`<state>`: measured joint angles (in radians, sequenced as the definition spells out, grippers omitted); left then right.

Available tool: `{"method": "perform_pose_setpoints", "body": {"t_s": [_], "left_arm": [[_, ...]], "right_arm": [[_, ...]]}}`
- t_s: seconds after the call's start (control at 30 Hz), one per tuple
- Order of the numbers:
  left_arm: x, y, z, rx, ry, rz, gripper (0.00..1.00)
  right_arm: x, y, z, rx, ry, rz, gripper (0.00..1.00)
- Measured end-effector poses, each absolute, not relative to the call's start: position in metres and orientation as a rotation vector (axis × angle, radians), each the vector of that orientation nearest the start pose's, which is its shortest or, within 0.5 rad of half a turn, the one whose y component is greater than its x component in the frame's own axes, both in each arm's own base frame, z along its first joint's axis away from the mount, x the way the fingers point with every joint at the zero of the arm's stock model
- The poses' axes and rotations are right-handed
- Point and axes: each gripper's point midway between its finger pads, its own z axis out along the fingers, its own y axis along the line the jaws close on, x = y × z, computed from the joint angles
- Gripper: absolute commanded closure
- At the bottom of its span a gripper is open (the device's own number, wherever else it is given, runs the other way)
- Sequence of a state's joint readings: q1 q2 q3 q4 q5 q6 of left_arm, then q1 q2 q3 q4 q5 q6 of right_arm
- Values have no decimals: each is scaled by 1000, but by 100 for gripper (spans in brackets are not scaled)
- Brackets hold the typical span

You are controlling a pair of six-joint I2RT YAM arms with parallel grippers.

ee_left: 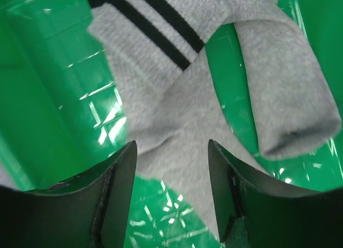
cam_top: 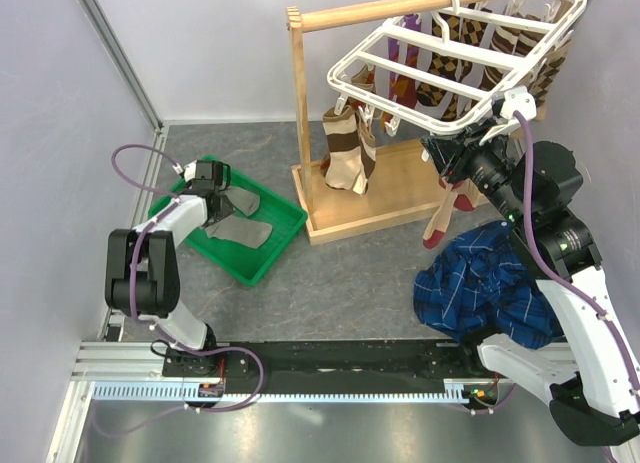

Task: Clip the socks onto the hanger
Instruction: Adjust the sock in the bin.

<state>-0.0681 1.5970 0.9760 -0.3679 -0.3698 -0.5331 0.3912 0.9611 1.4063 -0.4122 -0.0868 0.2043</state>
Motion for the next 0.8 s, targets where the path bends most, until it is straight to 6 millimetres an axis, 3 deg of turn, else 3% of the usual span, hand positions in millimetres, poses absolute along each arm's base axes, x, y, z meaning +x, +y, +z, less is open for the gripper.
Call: {"method": "perform_pose_setpoints", "body": {"t_s": [0.13,0.23,0.33,0.37,0.47,0.7,0.8], "left_arm": [[375,17,39,-704,2428,230,45],[374,13,23,-699,2479,221,54],[379,9,23,-696,2485,196,68],[380,8,23,-694,2490,188,79],[380,5,22,-689,2504,170,97],[372,-5,25,-675,2560,109,98],[362,-8,39,-650,2599,95,98]], "right_arm": [[281,141,456,-213,1549,533,100],[282,140,456,-214,1548,530,100],[282,140,456,-217,1547,528,100],[282,140,456,-217,1548,527,100],[282,140,456,-218,1547,527,100],[282,140,456,-219,1547,526,100],[281,141,456,-220,1547,526,100]]}}
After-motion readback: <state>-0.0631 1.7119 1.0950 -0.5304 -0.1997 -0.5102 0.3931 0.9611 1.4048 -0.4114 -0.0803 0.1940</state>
